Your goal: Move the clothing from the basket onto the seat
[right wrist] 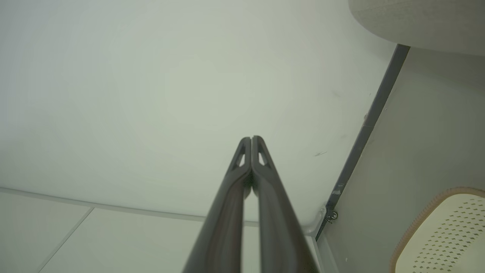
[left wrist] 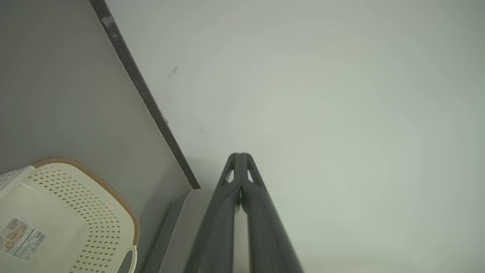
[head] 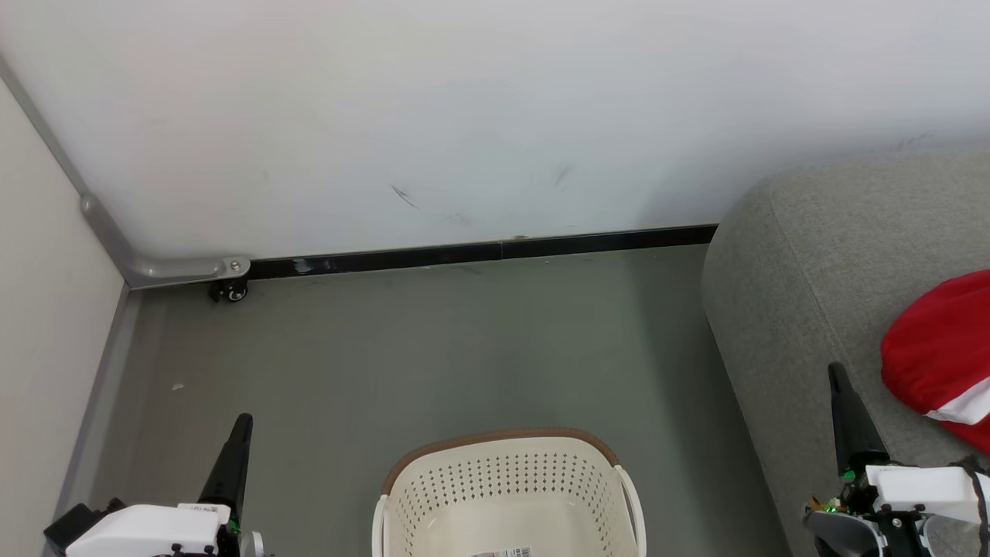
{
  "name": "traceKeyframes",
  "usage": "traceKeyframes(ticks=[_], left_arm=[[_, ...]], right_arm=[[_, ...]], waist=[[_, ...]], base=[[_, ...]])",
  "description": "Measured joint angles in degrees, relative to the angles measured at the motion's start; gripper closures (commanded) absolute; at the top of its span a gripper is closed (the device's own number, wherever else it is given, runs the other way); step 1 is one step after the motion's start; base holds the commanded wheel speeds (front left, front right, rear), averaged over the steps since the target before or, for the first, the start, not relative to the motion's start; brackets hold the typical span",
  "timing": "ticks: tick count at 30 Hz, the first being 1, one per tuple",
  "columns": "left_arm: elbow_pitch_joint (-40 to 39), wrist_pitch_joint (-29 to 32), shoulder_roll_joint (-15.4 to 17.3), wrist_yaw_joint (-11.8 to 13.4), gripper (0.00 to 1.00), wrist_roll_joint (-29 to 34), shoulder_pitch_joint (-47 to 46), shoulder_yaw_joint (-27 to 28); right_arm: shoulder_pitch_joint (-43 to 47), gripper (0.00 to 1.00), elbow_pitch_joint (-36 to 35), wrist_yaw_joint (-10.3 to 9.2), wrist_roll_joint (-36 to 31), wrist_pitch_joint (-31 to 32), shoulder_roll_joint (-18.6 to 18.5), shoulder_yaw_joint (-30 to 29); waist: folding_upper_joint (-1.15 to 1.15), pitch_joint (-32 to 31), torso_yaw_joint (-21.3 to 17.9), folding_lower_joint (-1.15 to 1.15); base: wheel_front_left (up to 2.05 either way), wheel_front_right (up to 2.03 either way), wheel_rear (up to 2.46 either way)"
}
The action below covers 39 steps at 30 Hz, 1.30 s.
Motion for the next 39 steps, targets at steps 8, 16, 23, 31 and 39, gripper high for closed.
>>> traceKeyframes(ticks=[8, 16, 23, 31, 39], left_arm=[[-0.01, 1.53, -0.75, -2.16, 1.00, -5.76, -0.17, 1.66], [-0.01, 2.02, -1.18, -2.54, 1.00, -7.65, -0.75, 2.18], [-0.01, 2.01, -1.18, -2.54, 1.00, -7.65, -0.75, 2.21], [0.00, 2.02, -1.18, -2.55, 1.00, -7.65, -0.76, 2.21], [0.04, 2.01, -1.18, -2.79, 1.00, -7.65, -0.80, 2.21]], right_arm=[[-1.14, 1.00, 0.09, 0.00, 6.64, 1.10, -0.15, -0.45], [-1.18, 1.00, 0.18, 0.00, 8.95, 1.57, -0.33, -0.67], [-1.31, 1.00, 0.23, 0.00, 8.95, 1.58, -0.33, -0.74], [-1.92, 1.00, 0.29, 0.00, 8.95, 1.58, -0.33, -0.82], [-1.92, 1.00, 0.29, 0.00, 8.95, 1.58, -0.33, -0.89]], waist=[[0.00, 0.18, 0.09, 0.00], [0.00, 0.22, 0.11, -0.01], [0.00, 0.22, 0.11, -0.01], [0.00, 0.22, 0.11, -0.01], [0.00, 0.22, 0.11, -0.01]], base=[[0.00, 0.00, 0.00], [0.00, 0.00, 0.00], [0.00, 0.00, 0.00], [0.00, 0.00, 0.00], [0.00, 0.00, 0.00]])
